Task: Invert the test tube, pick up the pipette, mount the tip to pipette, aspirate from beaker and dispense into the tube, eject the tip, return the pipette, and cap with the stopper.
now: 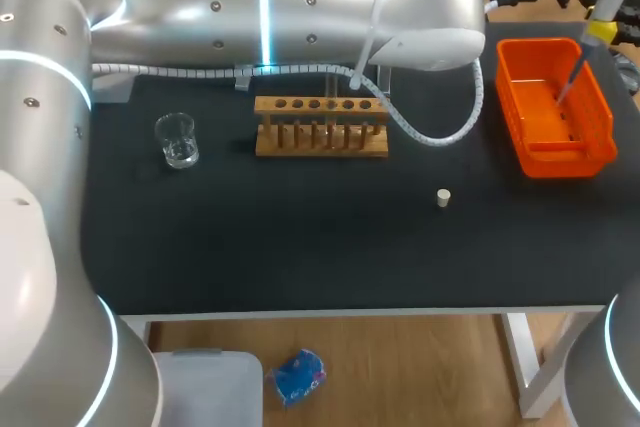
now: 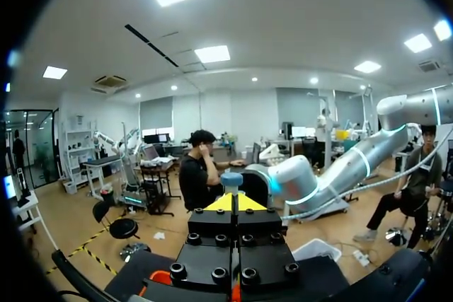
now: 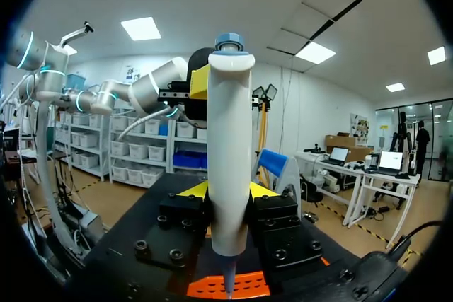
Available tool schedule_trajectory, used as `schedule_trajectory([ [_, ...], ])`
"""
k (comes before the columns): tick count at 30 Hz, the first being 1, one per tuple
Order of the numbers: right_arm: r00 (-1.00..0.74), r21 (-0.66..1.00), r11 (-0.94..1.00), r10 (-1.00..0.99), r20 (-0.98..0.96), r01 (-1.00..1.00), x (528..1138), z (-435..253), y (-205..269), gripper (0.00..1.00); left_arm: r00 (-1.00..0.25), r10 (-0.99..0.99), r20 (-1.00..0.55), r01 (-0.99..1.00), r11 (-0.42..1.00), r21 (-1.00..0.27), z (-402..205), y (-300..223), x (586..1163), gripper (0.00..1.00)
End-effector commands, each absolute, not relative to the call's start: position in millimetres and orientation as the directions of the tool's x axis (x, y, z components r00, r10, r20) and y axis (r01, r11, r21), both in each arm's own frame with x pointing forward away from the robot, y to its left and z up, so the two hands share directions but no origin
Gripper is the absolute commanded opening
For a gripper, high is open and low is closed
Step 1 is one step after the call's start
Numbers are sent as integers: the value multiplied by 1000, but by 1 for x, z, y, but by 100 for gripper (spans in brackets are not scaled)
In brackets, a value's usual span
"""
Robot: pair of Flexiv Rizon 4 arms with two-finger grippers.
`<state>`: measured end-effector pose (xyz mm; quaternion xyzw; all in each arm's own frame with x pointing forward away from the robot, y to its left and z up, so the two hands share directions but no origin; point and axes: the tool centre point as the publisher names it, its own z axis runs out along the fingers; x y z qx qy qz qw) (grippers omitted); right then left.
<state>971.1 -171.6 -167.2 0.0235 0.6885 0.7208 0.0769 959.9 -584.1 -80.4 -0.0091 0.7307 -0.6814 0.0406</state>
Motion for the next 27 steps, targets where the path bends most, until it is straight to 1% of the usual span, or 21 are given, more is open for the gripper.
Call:
schedule_trajectory([
  [1, -988, 996, -42, 134, -73, -80, 973, -160, -172, 0, -997, -64, -43, 37, 88, -995, -89, -588, 963, 0],
  [19, -988, 996, -42, 134, -73, -80, 973, -160, -172, 0, -997, -78, -19, 11, 98, -995, -101, -587, 964, 0],
  [27, -988, 996, -42, 134, -73, -80, 973, -160, -172, 0, -993, -98, -60, 53, 64, -997, -75, -577, 965, 0],
])
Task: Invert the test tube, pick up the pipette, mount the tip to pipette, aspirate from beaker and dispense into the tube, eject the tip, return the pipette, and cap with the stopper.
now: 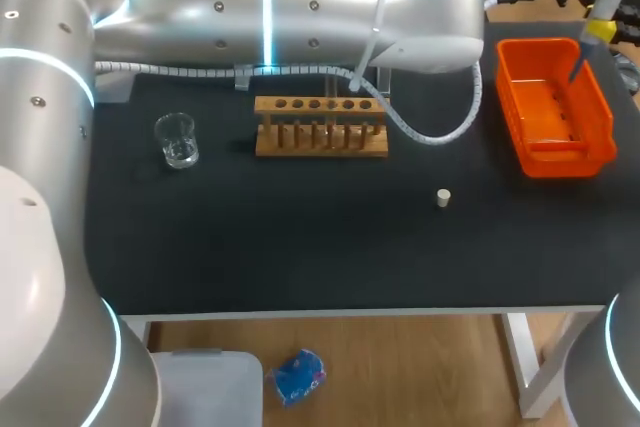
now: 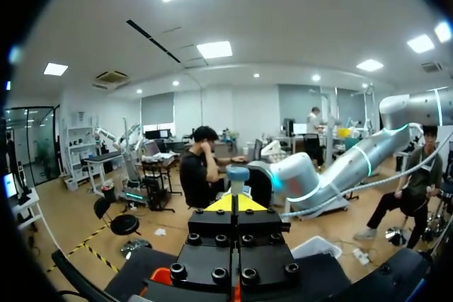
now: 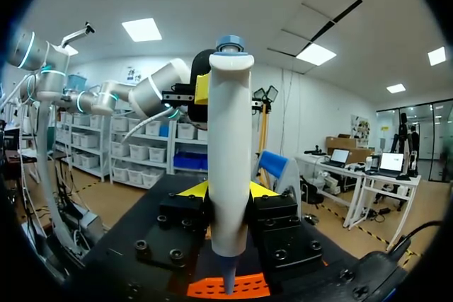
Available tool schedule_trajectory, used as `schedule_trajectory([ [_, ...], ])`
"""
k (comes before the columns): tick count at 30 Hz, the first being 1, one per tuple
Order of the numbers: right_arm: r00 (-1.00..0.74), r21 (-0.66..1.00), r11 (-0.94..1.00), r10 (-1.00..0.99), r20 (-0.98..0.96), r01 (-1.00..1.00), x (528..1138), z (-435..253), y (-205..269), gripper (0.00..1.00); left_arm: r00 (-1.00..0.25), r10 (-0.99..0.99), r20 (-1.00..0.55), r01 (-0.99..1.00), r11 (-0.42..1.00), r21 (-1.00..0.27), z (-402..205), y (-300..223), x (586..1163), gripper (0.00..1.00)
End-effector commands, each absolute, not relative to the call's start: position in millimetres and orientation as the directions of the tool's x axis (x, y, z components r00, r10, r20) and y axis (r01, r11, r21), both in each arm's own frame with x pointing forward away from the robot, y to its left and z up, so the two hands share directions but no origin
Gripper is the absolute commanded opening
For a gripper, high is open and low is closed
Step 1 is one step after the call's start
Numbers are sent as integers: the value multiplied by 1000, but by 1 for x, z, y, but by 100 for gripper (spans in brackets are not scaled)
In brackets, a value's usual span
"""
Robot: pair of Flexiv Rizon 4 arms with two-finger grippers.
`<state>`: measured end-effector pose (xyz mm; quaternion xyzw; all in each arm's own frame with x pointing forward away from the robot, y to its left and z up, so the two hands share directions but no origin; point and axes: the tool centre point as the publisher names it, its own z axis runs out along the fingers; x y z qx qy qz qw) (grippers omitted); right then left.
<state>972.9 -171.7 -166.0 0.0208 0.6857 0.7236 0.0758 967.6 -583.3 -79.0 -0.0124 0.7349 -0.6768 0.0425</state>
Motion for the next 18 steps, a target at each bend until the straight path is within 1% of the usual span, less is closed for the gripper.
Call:
schedule_trajectory([
  [1, -988, 996, -42, 134, -73, -80, 973, -160, -172, 0, -993, -97, -66, 61, 57, -997, -70, -575, 965, 0],
  [3, -988, 996, -42, 134, -73, -80, 973, -160, -172, 0, -992, -99, -79, 74, 58, -996, -60, -571, 965, 2],
  [4, -988, 996, -42, 134, -73, -80, 973, -160, -172, 0, -991, -99, -85, 80, 58, -995, -55, -569, 965, 31],
  [5, -988, 996, -42, 134, -73, -80, 973, -160, -172, 0, -991, -99, -91, 86, 52, -995, -51, -566, 965, 99],
  [6, -988, 996, -42, 134, -73, -80, 973, -160, -172, 0, -989, -104, -101, 95, 57, -994, -47, -564, 964, 100],
  [14, -988, 996, -42, 134, -73, -80, 973, -160, -172, 0, -982, -132, -132, 111, 151, -982, -24, -536, 954, 100],
  [18, -988, 996, -42, 134, -73, -80, 973, -160, -172, 0, -983, -138, -120, 93, 187, -978, -21, -518, 944, 100],
])
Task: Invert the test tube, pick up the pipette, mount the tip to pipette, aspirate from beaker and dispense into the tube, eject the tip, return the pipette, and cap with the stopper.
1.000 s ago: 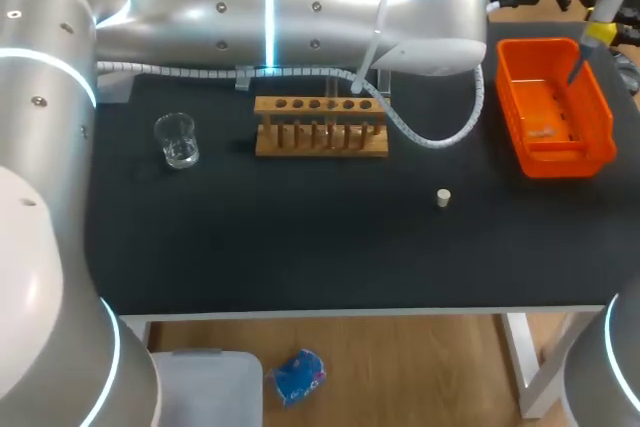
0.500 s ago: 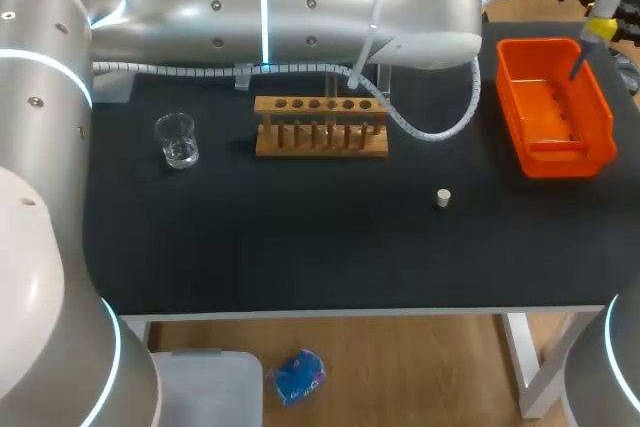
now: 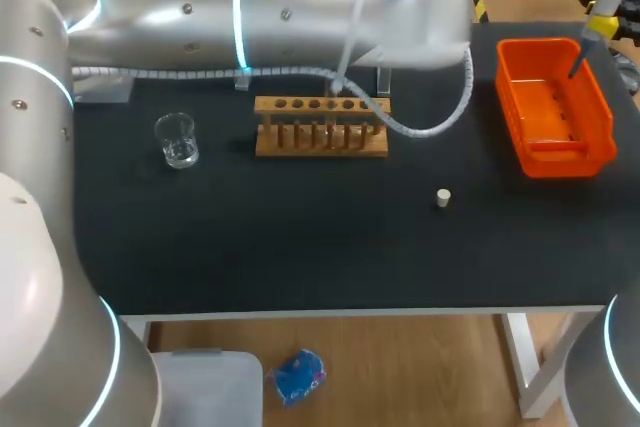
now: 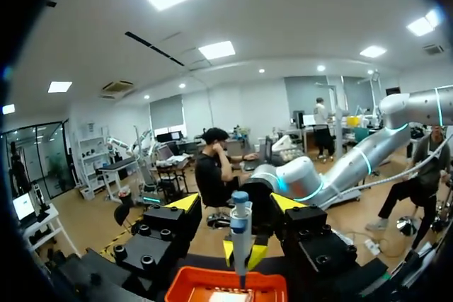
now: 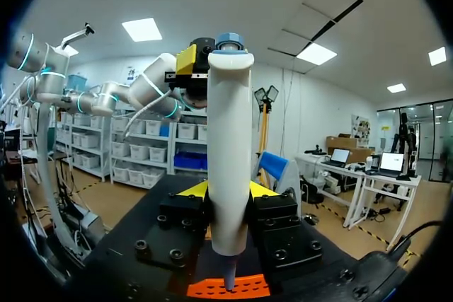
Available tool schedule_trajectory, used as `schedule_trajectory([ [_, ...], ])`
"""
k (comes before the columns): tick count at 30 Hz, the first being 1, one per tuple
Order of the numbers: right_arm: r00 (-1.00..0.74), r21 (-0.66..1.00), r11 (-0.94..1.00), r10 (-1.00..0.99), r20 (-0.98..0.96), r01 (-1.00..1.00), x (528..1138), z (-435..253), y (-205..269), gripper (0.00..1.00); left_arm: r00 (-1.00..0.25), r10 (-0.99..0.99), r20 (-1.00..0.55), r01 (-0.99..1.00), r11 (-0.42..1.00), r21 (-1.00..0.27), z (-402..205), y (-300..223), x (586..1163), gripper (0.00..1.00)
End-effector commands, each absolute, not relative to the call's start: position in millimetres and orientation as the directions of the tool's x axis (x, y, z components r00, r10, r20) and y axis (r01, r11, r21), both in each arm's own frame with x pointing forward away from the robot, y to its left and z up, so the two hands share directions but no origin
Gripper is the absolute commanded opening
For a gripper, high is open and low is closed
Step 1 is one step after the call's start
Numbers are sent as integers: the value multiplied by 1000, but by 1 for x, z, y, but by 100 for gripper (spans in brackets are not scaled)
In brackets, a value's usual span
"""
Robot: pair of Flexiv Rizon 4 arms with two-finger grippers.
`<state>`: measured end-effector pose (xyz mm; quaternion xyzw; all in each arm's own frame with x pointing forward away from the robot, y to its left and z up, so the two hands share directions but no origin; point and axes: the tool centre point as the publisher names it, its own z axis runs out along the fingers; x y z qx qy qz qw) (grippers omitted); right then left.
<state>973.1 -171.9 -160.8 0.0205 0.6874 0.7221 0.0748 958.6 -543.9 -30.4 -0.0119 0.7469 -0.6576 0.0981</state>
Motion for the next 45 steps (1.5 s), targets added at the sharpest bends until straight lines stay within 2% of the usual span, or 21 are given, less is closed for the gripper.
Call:
schedule_trajectory([
  [1, -988, 996, -42, 134, -73, -80, 973, -160, -172, 0, -983, -142, -112, 86, 178, -980, -21, -513, 941, 100],
  [12, -989, 996, -41, 129, -76, -82, 969, -158, -172, 0, -979, -199, -45, 21, 118, -993, -35, -464, 893, 100],
  [31, -996, 995, -39, 8, -92, -92, 893, -137, -75, 0, -969, -245, -40, 35, 27, -999, -69, -409, 819, 100],
  [45, -996, 995, -42, -18, -90, -89, 885, -134, -66, 0, -966, -256, -33, 28, 26, -999, -74, -405, 814, 100],
])
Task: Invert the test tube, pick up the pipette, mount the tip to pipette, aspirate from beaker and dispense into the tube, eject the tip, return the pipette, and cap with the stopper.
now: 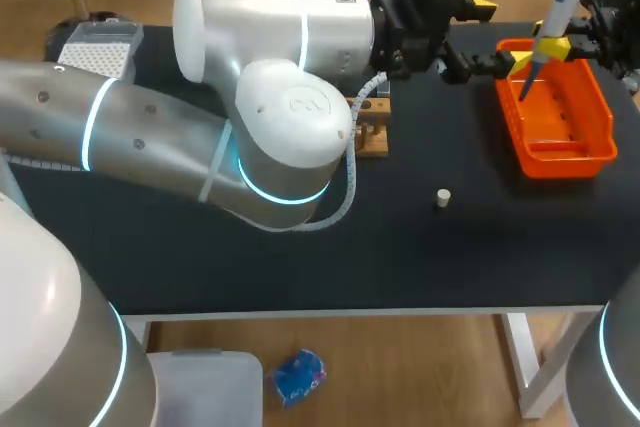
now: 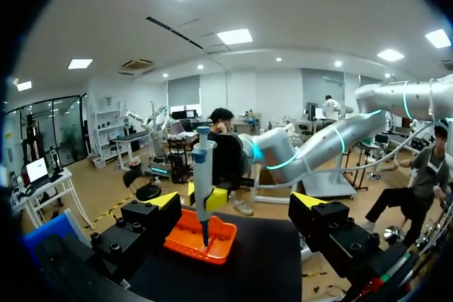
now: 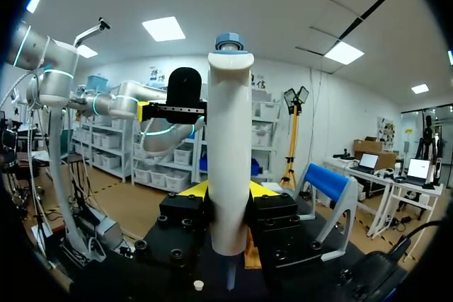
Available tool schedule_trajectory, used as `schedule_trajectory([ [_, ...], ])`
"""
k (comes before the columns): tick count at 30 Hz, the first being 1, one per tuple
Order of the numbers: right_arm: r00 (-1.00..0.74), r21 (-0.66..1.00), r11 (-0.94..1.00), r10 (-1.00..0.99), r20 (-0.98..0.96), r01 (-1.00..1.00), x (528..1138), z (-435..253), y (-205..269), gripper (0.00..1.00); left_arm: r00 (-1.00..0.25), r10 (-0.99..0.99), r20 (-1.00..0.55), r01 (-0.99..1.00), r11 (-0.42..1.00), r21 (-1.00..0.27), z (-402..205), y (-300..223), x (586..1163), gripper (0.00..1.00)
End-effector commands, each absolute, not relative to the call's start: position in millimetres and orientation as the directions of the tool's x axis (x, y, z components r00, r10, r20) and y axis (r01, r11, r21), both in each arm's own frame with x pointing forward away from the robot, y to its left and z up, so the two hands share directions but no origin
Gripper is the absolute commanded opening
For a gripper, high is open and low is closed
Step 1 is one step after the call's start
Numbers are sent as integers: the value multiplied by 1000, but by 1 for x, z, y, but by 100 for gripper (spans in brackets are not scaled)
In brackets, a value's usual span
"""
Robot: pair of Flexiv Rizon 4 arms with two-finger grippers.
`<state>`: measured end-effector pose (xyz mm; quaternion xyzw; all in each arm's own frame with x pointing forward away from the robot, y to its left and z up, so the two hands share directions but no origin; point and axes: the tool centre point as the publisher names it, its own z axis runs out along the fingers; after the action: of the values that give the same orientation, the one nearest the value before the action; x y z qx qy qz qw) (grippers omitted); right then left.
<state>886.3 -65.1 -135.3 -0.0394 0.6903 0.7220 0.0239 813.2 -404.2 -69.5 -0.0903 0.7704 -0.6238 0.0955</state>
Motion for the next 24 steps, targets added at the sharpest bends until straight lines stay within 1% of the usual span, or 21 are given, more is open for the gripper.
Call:
schedule_trajectory([
  [1, -996, 995, -42, -18, -90, -89, 885, -134, -66, 0, -966, -256, -33, 28, 26, -999, -74, -405, 814, 100],
  [8, -996, 995, -42, -18, -90, -89, 885, -134, -66, 0, -966, -256, -33, 28, 26, -999, -74, -405, 814, 100],
  [11, -997, 995, -59, -28, -77, -75, 880, -139, -60, 0, -973, -229, 18, -13, -24, -1000, -80, -392, 811, 100],
  [17, -994, 993, -96, -72, -83, -76, 859, -148, -33, 0, -973, -217, 72, -55, -83, -995, -93, -356, 796, 100],
  [24, -990, 993, -112, -127, -57, -43, 830, -157, 8, 0, -966, -256, 30, 2, -125, -992, -103, -322, 786, 100],
])
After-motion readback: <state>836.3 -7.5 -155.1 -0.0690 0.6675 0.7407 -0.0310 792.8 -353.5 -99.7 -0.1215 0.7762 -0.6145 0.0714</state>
